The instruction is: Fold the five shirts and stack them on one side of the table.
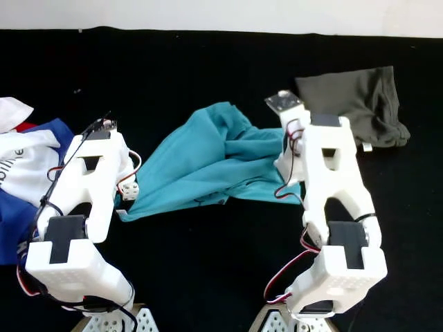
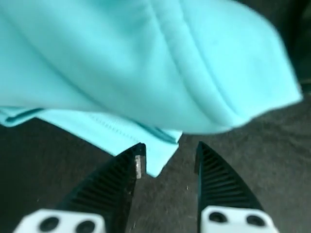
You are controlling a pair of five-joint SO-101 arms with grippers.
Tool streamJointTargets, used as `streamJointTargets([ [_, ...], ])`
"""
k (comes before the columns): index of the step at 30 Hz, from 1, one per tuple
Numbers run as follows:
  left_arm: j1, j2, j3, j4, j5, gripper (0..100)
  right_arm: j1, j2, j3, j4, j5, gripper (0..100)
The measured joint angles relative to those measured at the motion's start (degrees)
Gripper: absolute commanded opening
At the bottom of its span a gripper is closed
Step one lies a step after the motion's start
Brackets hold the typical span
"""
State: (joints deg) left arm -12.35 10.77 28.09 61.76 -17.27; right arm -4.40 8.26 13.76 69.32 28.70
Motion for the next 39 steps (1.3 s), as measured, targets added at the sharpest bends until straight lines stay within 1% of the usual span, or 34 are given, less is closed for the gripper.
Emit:
streamJointTargets([
  [4,0.0,0.0,0.0,0.0,0.0,1,-1.41,0.0,4.92,-4.22,0.0,17.0],
  [8,0.0,0.0,0.0,-0.18,0.0,1,-3.25,0.0,7.3,-4.48,0.0,17.0],
  [12,0.0,0.0,0.0,-0.18,0.0,1,-5.54,0.0,7.3,1.23,0.53,17.0],
  [19,0.0,0.0,0.0,-0.18,0.0,1,-9.32,0.0,7.3,12.13,4.31,17.0],
  [21,0.0,0.0,0.0,-0.18,0.0,1,-9.58,-0.79,7.3,13.98,5.27,17.0],
  [25,0.0,0.0,0.0,-0.18,0.0,1,-9.76,-6.68,7.3,16.97,9.67,17.0],
  [28,0.0,0.0,0.0,-0.18,0.0,1,-9.76,-10.81,7.3,17.05,10.2,17.4],
  [30,0.0,0.0,0.0,-0.18,0.09,1,-9.76,-11.69,7.3,15.38,8.35,19.0],
  [33,0.0,0.0,0.0,-0.18,0.09,1,-9.23,-11.16,7.3,11.69,0.7,25.6],
  [35,0.0,0.0,0.0,-0.18,0.09,1,-9.05,-9.05,7.3,11.6,-2.73,26.2],
  [39,0.0,0.0,0.0,-0.18,0.09,1,-8.79,-2.55,7.3,10.55,-4.4,25.9],
])
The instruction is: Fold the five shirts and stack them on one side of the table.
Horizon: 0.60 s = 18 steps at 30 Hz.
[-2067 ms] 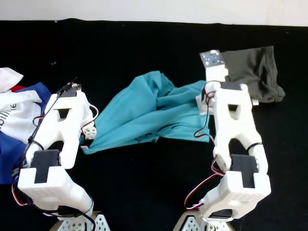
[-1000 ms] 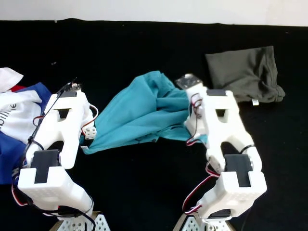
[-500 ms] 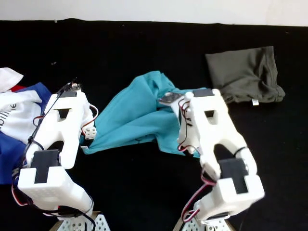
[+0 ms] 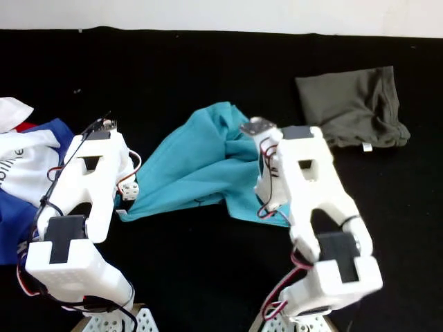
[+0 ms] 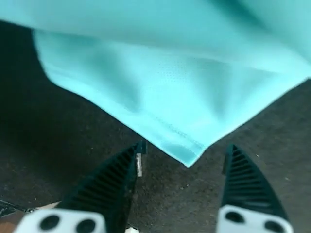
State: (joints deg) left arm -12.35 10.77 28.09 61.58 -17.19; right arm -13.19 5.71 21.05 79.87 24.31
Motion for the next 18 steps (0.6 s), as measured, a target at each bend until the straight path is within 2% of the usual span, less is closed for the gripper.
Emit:
streamJointTargets([
  [6,0.0,0.0,0.0,0.0,0.0,1,0.0,6.86,0.0,-3.25,-0.35,23.6],
  [11,0.0,0.0,0.0,0.0,0.0,1,0.7,9.23,-0.7,-4.92,-0.53,0.5],
  [18,0.26,0.0,0.0,0.0,0.0,1,4.57,8.35,-1.14,-5.54,-0.62,0.5],
])
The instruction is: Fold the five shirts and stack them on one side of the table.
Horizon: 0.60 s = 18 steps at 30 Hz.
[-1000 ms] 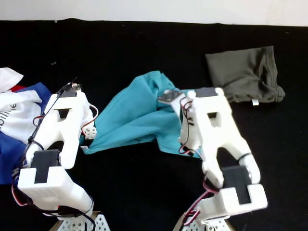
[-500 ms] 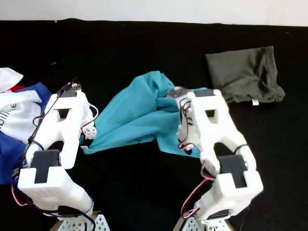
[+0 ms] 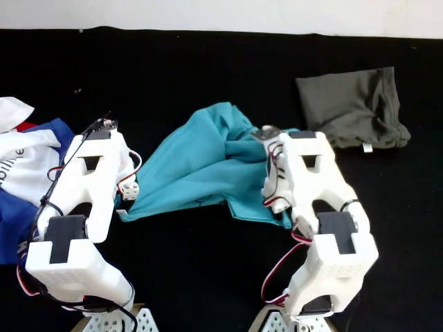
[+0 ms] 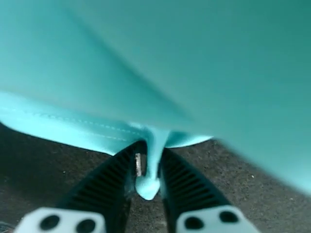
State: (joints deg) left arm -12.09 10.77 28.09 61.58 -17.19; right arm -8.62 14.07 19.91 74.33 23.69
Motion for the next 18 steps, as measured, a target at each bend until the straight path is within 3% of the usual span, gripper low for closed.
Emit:
streamJointTargets([
  [5,3.34,-1.41,-3.08,5.89,-0.26,1,4.75,-7.65,0.09,0.18,0.09,0.5],
  [10,6.15,-6.42,-12.31,17.58,-0.26,2,8.26,-18.81,0.09,0.62,2.37,0.5],
  [16,6.07,-9.49,-24.53,31.91,-0.35,22,10.02,-22.59,0.09,4.66,5.63,0.5],
  [18,6.07,-9.49,-26.64,35.25,-0.35,23,10.55,-22.59,0.09,5.54,5.8,0.5],
])
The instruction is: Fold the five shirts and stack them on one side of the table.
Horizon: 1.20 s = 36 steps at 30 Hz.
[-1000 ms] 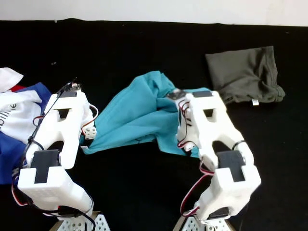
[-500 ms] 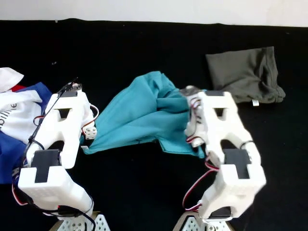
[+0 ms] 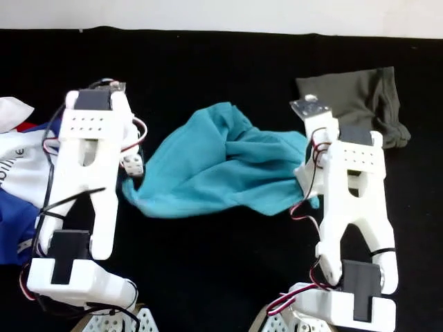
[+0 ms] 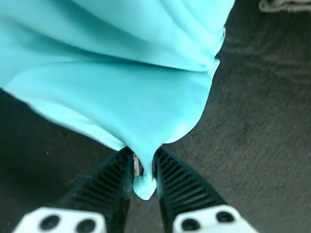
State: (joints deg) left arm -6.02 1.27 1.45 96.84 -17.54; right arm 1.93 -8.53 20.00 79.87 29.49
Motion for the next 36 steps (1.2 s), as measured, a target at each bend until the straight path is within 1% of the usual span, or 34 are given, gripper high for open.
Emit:
streamJointTargets([
  [3,0.0,0.0,-0.97,1.76,0.0,23,1.14,-0.44,0.0,0.79,0.0,0.5],
  [8,0.62,0.0,-0.62,1.41,0.0,23,2.02,-0.53,0.09,2.64,0.0,0.5],
  [10,0.97,1.41,1.67,-1.32,-0.09,22,2.2,-0.53,0.09,2.81,0.0,0.5],
  [13,0.79,6.24,6.86,-7.21,-3.16,21,3.34,-0.53,0.09,2.81,0.0,0.5],
  [16,0.35,10.73,10.46,-14.42,-4.48,20,5.19,-2.02,0.09,2.81,0.35,0.5],
  [18,-0.18,12.66,10.81,-16.79,-4.66,20,6.59,-4.31,0.09,2.81,2.37,0.5],
  [20,-0.26,13.36,11.43,-17.14,-4.92,20,8.35,-6.86,0.09,2.81,4.13,0.5],
  [24,-0.26,13.54,13.01,-14.24,-7.38,20,10.46,-11.08,0.09,2.81,5.63,0.5],
  [29,-0.26,13.54,13.01,-9.14,-8.26,20,10.73,-12.22,0.09,2.81,5.8,0.5],
  [33,-0.09,13.54,9.23,-5.36,-8.26,20,10.73,-12.22,0.09,2.81,5.8,0.5],
  [36,1.93,13.54,5.71,-2.55,-7.3,20,10.73,-12.22,0.09,2.81,5.8,0.5],
])
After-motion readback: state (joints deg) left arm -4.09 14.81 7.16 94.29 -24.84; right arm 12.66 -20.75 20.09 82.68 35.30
